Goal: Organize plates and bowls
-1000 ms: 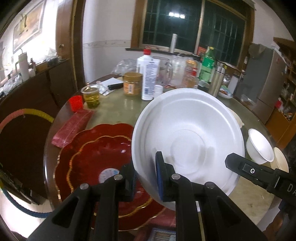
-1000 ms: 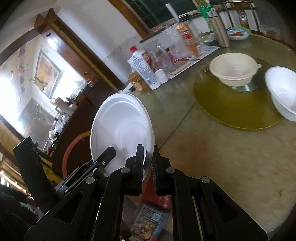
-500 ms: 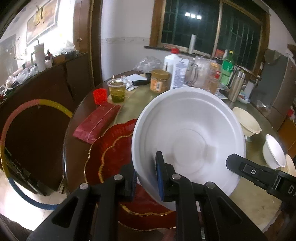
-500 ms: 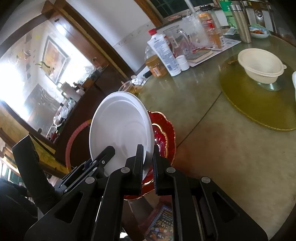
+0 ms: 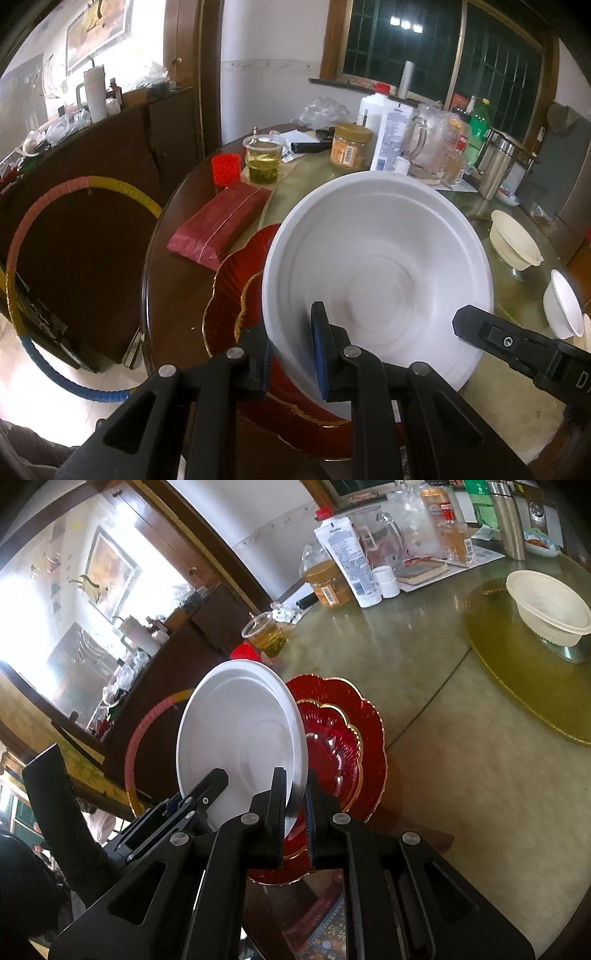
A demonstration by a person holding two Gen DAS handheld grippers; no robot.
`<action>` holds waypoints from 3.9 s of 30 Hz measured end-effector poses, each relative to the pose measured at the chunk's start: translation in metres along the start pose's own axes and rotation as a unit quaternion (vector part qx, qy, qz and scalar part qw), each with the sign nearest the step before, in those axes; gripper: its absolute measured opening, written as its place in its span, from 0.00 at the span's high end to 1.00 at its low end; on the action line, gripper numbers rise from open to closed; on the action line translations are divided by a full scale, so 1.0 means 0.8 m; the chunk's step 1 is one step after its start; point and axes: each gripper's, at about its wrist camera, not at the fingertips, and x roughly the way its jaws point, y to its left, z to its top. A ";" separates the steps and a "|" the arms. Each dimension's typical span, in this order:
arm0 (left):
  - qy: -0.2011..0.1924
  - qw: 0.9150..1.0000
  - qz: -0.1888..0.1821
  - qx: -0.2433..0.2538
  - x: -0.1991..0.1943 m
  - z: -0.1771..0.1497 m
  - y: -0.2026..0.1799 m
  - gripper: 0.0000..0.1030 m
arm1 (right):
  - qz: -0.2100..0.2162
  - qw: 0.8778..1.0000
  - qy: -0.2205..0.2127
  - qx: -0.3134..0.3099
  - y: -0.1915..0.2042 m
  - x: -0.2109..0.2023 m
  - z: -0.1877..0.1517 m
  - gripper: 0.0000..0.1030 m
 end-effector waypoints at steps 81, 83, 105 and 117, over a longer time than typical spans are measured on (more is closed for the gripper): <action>0.017 0.999 0.033 0.015 0.017 -0.010 -0.010 0.79 | -0.055 0.998 0.009 -0.039 0.001 0.019 0.001 0.90; 0.016 0.999 0.036 0.018 0.016 -0.010 -0.012 0.78 | -0.058 0.997 0.006 -0.044 0.002 0.017 0.001 0.90; -0.017 0.997 0.078 0.018 0.002 -0.006 -0.017 0.23 | -0.047 0.998 -0.031 -0.033 -0.006 -0.002 0.006 0.39; -0.100 0.993 0.052 -0.027 -0.045 0.005 -0.022 0.21 | -0.023 0.995 -0.100 -0.001 -0.038 -0.060 0.008 0.29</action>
